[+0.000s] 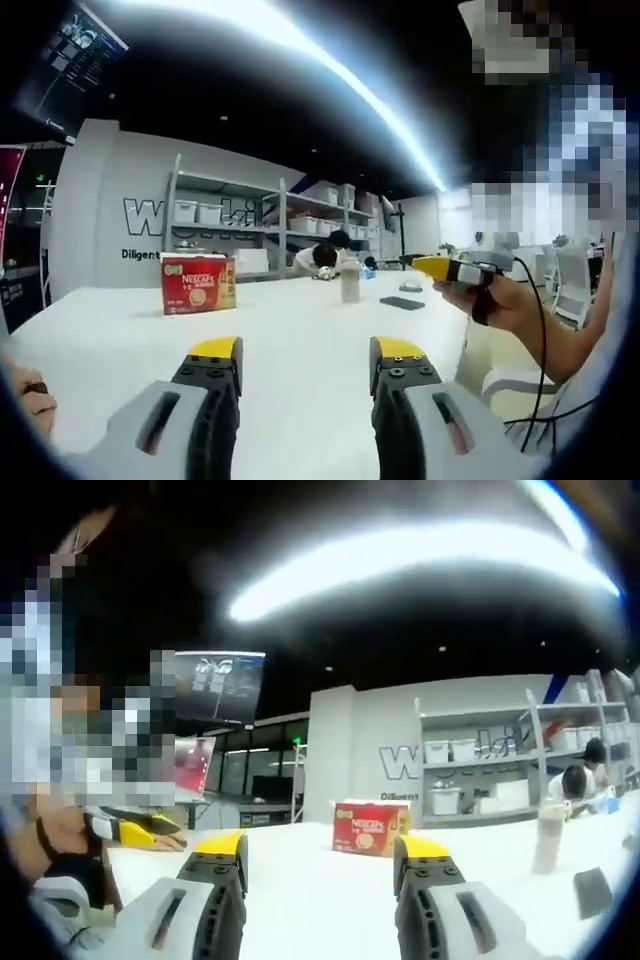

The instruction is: Tear open the coffee pouch, take out the coffee, and pour the coffee from the pouch into the cup

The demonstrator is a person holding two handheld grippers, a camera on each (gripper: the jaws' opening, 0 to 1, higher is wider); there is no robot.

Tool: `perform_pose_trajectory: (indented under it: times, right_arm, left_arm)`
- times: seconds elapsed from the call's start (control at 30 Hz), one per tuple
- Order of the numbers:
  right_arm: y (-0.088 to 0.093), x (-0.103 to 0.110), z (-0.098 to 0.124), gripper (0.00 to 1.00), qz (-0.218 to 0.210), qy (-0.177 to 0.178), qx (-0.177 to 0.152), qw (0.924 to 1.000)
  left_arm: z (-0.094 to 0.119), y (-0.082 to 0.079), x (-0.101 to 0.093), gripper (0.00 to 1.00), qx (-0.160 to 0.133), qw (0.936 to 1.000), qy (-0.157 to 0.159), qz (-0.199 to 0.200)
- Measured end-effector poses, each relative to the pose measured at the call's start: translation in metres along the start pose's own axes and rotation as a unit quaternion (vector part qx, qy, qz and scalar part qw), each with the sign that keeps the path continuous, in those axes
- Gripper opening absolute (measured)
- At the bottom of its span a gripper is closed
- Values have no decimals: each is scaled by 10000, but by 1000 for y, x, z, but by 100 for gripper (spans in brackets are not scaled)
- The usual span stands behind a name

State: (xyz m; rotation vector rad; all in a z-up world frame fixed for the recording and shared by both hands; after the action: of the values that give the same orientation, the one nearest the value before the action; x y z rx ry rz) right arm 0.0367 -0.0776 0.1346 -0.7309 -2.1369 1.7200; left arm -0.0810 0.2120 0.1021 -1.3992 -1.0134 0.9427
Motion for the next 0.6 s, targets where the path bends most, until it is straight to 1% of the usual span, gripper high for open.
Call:
perform_pose_trajectory:
  times: [0.2, 0.27, 0.3, 0.47, 0.6]
  right_arm:
    - [4, -9, -14, 58, -33, -56, 93, 9999]
    - [7, -12, -18, 58, -93, -109, 97, 9999]
    - [10, -14, -22, 58, -161, -138, 105, 9997]
    - [24, -24, -31, 58, -351, -132, 231, 9990]
    - [32, -32, -32, 58, -331, -75, 328, 9989]
  left_arm:
    - [-10, 2, 12, 53, 59, 9999, -24, 130]
    - [-15, 2, 14, 53, 44, 9994, 50, 331]
    - [-18, 1, 17, 53, 38, 9993, 57, 360]
    - [-27, -5, 31, 53, 13, 9992, -35, 393]
    - [-29, -1, 36, 52, 80, 9994, -159, 290]
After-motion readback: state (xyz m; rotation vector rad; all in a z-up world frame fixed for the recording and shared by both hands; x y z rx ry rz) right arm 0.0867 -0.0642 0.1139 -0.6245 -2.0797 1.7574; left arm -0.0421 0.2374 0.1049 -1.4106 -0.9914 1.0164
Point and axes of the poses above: the point that each gripper's makers call its tool centre point, and the gripper's own axes: z roughly backward along the fingers, x roughly to its left, y roughly out of its underside, the point moved 8 cm from there along z, roughly backward along the fingers, and after that the axes turned 3 degrees about -y, right-handed, at the moved point
